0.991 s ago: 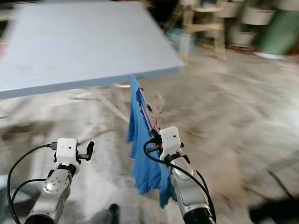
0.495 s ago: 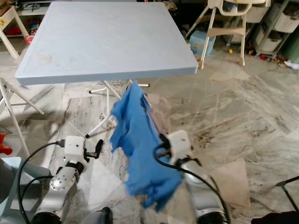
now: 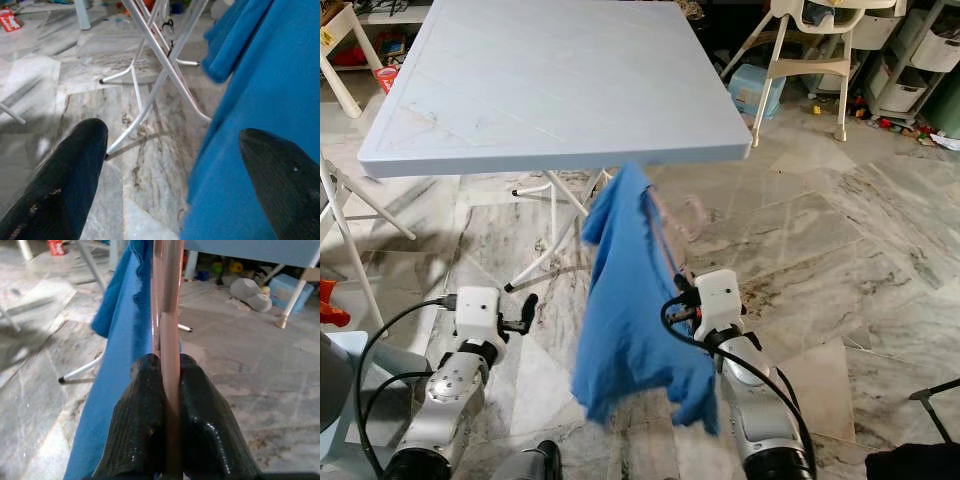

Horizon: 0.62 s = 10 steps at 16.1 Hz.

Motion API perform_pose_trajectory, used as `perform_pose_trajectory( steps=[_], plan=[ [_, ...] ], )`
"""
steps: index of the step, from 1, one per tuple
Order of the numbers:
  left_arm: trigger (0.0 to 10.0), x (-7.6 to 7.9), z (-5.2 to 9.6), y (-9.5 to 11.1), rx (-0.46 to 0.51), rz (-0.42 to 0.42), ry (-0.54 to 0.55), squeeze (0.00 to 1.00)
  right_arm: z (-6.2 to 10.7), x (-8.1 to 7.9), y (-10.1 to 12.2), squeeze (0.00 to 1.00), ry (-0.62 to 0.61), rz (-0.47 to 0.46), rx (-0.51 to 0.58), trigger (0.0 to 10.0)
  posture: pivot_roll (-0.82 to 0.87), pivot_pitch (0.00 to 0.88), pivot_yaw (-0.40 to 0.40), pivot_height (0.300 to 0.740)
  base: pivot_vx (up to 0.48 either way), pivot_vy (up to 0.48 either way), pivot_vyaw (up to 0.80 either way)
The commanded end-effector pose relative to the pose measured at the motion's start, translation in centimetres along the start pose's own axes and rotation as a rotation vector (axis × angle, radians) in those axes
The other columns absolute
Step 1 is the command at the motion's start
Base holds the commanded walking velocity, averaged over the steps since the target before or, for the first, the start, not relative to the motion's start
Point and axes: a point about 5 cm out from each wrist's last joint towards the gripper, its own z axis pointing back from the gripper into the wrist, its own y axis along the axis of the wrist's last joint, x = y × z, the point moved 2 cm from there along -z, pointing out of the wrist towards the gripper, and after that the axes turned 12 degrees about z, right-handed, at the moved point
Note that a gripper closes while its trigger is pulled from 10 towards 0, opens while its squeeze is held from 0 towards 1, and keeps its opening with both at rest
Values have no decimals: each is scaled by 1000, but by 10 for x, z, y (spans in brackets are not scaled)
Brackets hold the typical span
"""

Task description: Hang hanger

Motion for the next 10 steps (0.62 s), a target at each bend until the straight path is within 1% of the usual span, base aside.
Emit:
perform_pose_trajectory(
  steps=[1,4,8,10],
  plan=[
    [10000,-1,2,-8,-39,-14,10,0,0,6,5,0,-55,-22,16,10000,8,157,-56,740,0,0,0],
    [10000,-2,1,-8,-45,-27,10,0,1,1,3,0,-91,-53,1,10000,6,158,-51,740,0,0,0],
    [10000,-2,1,-8,-48,-31,12,0,2,1,2,0,-98,-54,-1,10000,3,160,-45,740,0,0,0],
    [10000,-1,0,-9,-50,-30,11,0,2,5,2,0,-109,-48,-2,10000,0,160,-45,740,-246,0,0]
  ],
)
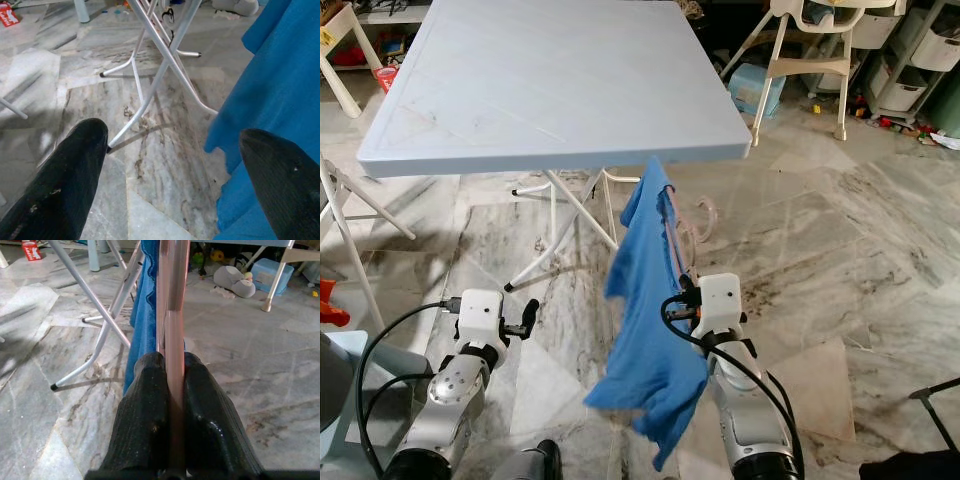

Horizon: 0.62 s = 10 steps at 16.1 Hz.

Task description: Hang hanger

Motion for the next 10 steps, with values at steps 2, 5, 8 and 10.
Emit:
perform_pose_trajectory(
  steps=[2,5,8,10],
  plan=[
    [10000,1,1,-7,-33,-6,5,0,-1,9,7,0,-28,3,25,10000,-1,160,-46,740,-246,0,0],
    [10000,2,1,-8,-37,-4,7,0,0,8,7,0,-29,5,25,10000,-5,160,-48,740,-250,0,0],
    [10000,2,1,-10,-40,0,8,0,0,8,6,0,-28,6,23,10000,-7,155,-53,740,-247,0,0],
    [10000,2,1,-10,-40,3,10,0,0,10,7,0,-29,11,25,10000,-7,153,-55,740,-122,0,0]
  ],
)
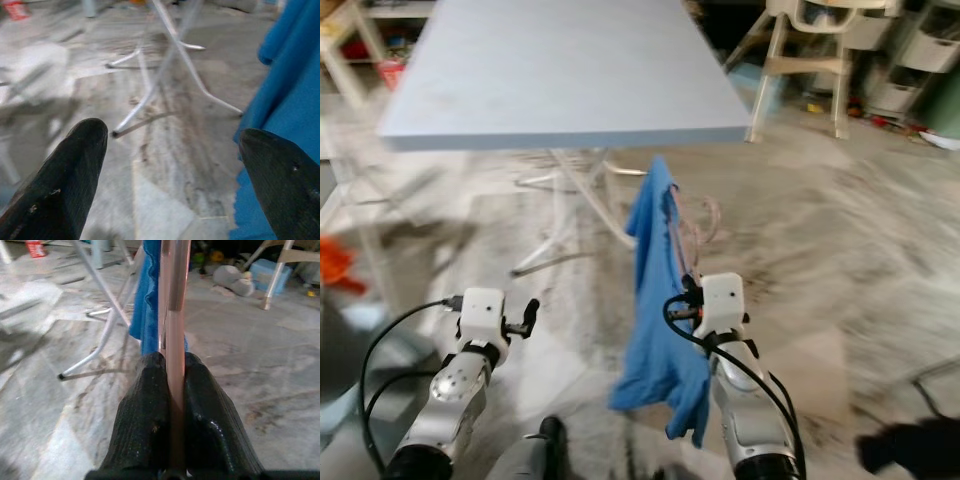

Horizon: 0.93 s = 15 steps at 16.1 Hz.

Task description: Hang hanger

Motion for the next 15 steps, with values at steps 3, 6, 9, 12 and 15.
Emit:
perform_pose_trajectory(
  steps=[3,6,9,12,15],
  plan=[
    [10000,-3,3,-9,-34,-2,13,0,0,8,6,0,-27,5,25,10000,-7,150,-56,740,-94,0,0],
    [10000,-4,3,-9,-32,-7,19,0,-1,8,6,0,-26,5,26,10000,-5,148,-54,740,0,0,0],
    [10000,-8,3,-11,-50,-11,36,0,-1,6,8,0,-25,0,33,10000,-3,151,-48,740,0,0,0],
    [10000,-11,6,-18,-84,-16,26,0,-2,7,10,0,-41,-20,46,10000,-5,159,-36,740,0,0,0],
    [10000,-11,3,-17,-89,-69,-4,0,-8,14,14,0,-121,-99,71,10000,-2,133,4,740,0,0,0]
  ],
)
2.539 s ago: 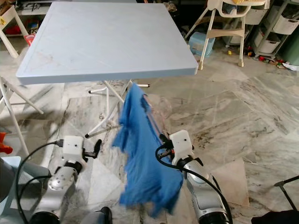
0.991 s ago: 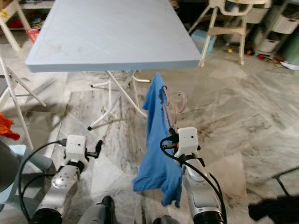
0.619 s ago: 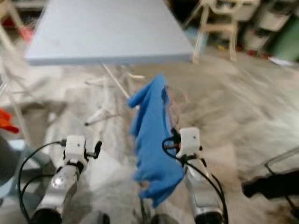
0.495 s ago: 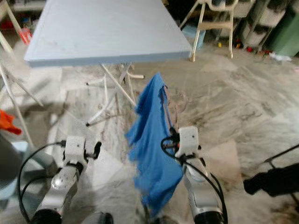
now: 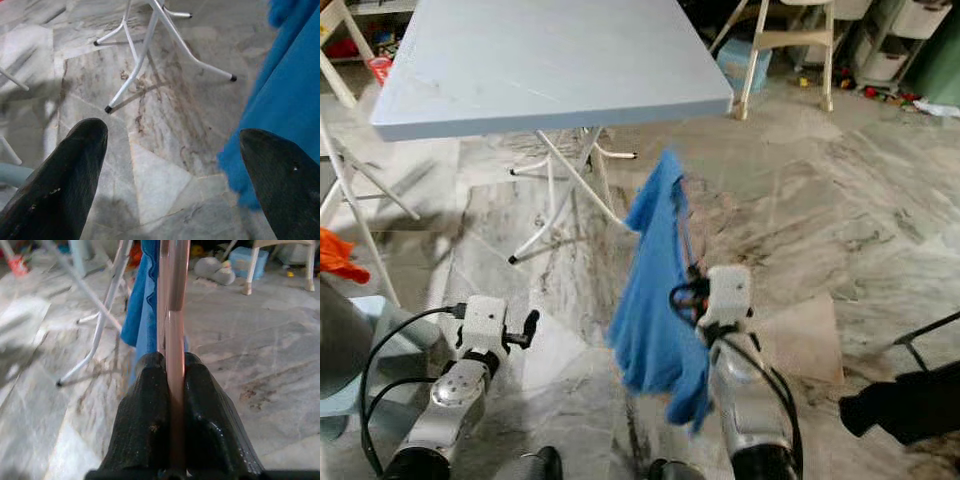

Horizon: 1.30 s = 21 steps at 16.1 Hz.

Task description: Hang hanger

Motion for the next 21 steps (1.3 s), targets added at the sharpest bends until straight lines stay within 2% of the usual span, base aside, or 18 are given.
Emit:
perform_pose_trajectory(
  steps=[1,2,6,8,10,13,14,15,17,18,21],
  plan=[
    [10000,-2,-2,2,-4,-27,-11,0,-2,8,4,0,-60,-37,29,10000,-2,126,13,740,0,0,0],
    [10000,-2,-7,11,18,-46,-22,0,-4,11,2,0,-101,-80,23,10000,-5,105,33,740,0,0,0],
    [10000,4,-18,30,65,-70,-58,0,-4,9,-1,0,-92,-63,17,10000,-20,80,49,740,0,0,0],
    [10000,13,-19,33,74,-41,-129,0,-2,2,-7,0,16,61,-7,10000,-21,95,34,740,0,0,0],
    [10000,29,-15,32,90,-31,-233,0,1,-5,-6,0,190,128,2,10000,-24,126,7,740,0,0,0],
    [10000,35,-11,23,72,-23,-278,0,8,-8,-1,0,379,185,13,10000,-27,152,-18,740,0,0,0],
    [10000,37,-10,23,74,-14,-306,0,9,-6,2,0,409,196,16,10000,-27,155,-22,740,0,0,0],
    [10000,40,-9,24,80,-17,-328,1000,11,-7,7,0,489,200,15,10000,-25,162,-29,740,0,0,0],
    [10000,41,-11,30,99,-1,-347,1000,16,-11,10,0,598,213,0,10000,-23,169,-35,740,0,0,0],
    [10000,42,-12,34,112,0,-357,1000,19,-17,14,0,652,196,3,10000,-23,169,-35,740,0,0,0],
    [10000,48,-17,51,174,25,-360,1000,33,-32,16,0,784,229,-1,10000,-26,168,-36,740,0,0,0]
  ],
)
